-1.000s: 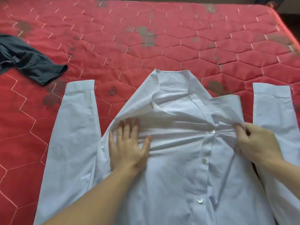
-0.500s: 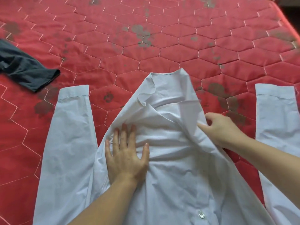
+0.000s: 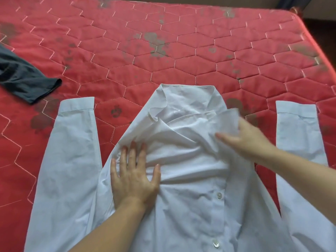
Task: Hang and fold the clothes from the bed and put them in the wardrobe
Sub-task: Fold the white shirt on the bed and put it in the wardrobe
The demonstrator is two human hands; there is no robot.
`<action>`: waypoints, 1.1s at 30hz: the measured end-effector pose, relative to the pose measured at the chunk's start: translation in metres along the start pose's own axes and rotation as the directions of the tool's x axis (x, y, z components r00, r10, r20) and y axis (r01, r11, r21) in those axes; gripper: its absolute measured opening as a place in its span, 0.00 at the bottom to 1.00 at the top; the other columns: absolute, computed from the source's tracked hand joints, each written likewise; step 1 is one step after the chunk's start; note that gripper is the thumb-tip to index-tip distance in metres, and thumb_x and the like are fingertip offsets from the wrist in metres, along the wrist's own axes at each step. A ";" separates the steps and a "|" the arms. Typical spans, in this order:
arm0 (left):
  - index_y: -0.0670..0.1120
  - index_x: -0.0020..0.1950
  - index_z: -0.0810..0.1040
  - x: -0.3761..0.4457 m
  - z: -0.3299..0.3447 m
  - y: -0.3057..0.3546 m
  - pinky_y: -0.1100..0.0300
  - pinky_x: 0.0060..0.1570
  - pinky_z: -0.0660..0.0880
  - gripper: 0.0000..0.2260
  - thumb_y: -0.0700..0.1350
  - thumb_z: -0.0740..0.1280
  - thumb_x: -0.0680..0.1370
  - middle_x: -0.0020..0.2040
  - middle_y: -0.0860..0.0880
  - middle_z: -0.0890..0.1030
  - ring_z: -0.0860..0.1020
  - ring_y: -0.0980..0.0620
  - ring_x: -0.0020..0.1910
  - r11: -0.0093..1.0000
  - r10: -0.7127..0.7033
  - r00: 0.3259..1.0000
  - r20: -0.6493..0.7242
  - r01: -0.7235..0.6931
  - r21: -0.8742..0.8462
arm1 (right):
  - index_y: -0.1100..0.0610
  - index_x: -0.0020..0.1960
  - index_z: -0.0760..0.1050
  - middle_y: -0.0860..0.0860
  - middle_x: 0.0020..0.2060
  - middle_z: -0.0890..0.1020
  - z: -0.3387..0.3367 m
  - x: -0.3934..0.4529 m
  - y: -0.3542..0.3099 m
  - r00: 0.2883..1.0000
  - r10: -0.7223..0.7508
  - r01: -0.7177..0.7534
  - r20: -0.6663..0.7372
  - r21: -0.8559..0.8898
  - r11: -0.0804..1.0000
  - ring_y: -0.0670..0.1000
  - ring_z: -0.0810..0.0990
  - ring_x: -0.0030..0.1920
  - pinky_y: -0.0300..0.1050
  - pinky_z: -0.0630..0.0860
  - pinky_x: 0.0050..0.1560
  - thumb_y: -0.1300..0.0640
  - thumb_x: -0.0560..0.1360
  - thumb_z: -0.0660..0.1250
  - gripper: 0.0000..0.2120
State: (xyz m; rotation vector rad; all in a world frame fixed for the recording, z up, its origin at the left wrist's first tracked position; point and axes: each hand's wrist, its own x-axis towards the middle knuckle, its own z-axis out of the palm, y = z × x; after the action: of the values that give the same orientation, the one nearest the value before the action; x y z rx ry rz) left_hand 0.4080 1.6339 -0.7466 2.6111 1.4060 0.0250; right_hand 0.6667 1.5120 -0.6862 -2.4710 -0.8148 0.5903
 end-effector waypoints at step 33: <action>0.44 0.74 0.68 0.025 0.004 0.005 0.39 0.72 0.58 0.34 0.61 0.52 0.74 0.74 0.43 0.69 0.65 0.41 0.74 0.978 -0.203 0.969 -0.141 0.194 -0.072 | 0.51 0.61 0.76 0.51 0.60 0.76 -0.068 0.105 -0.041 0.982 0.177 0.024 0.068 -0.971 0.237 0.57 0.76 0.59 0.52 0.71 0.55 0.57 0.74 0.63 0.16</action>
State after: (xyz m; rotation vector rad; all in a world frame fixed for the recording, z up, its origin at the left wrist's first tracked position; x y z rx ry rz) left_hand 0.4266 1.6515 -0.7513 2.4528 1.6839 0.2339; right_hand 0.7612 1.5876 -0.6355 -3.6786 -1.4784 0.3065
